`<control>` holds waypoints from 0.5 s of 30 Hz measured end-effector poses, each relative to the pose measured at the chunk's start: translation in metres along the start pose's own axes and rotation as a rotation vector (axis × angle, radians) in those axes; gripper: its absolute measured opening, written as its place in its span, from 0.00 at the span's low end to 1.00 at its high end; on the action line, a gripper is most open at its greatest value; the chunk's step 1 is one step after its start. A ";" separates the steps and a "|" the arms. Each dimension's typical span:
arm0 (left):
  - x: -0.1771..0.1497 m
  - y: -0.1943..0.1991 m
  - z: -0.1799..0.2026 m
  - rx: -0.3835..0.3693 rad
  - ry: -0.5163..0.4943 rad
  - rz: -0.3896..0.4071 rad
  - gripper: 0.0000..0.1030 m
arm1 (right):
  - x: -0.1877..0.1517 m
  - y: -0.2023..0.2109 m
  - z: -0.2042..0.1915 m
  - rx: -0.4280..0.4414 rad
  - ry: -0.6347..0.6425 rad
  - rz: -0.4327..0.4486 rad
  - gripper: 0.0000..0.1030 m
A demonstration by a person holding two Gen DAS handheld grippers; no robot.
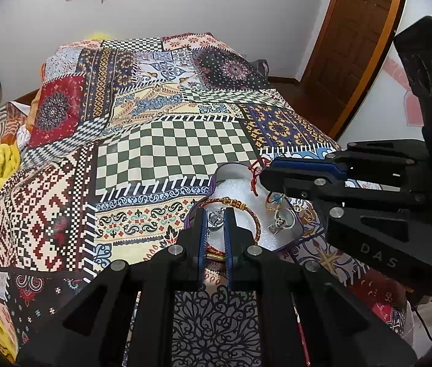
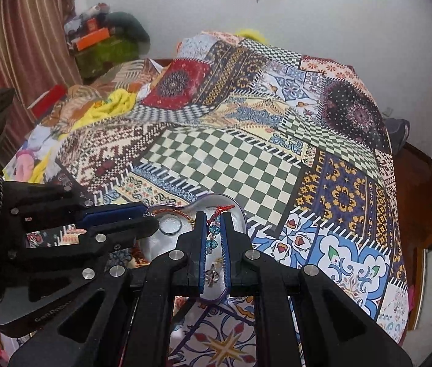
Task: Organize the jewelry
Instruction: 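Carry the bracelet in the right tool over the purple heart tin and release it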
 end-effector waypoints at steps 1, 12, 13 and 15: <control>0.000 -0.001 -0.001 -0.003 0.002 -0.001 0.09 | 0.000 -0.001 0.000 0.003 0.001 -0.004 0.08; 0.000 0.000 -0.002 -0.017 0.014 -0.003 0.09 | -0.004 -0.014 -0.001 0.015 0.024 -0.043 0.08; 0.001 0.002 -0.002 -0.015 0.013 0.002 0.09 | -0.005 -0.015 -0.001 0.018 0.026 -0.048 0.08; 0.001 0.005 -0.002 -0.012 0.010 0.008 0.09 | -0.006 -0.016 -0.002 0.019 0.029 -0.054 0.08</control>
Point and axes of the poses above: each gripper's, at about its wrist camera, not at the fingertips, and y roughly against the way its jaws point, z to its right, x to its top, the point moved 3 cm from there along -y, roughly the way its jaws point, and after that the axes turned 1 degree about -z, right-handed, at the moved point
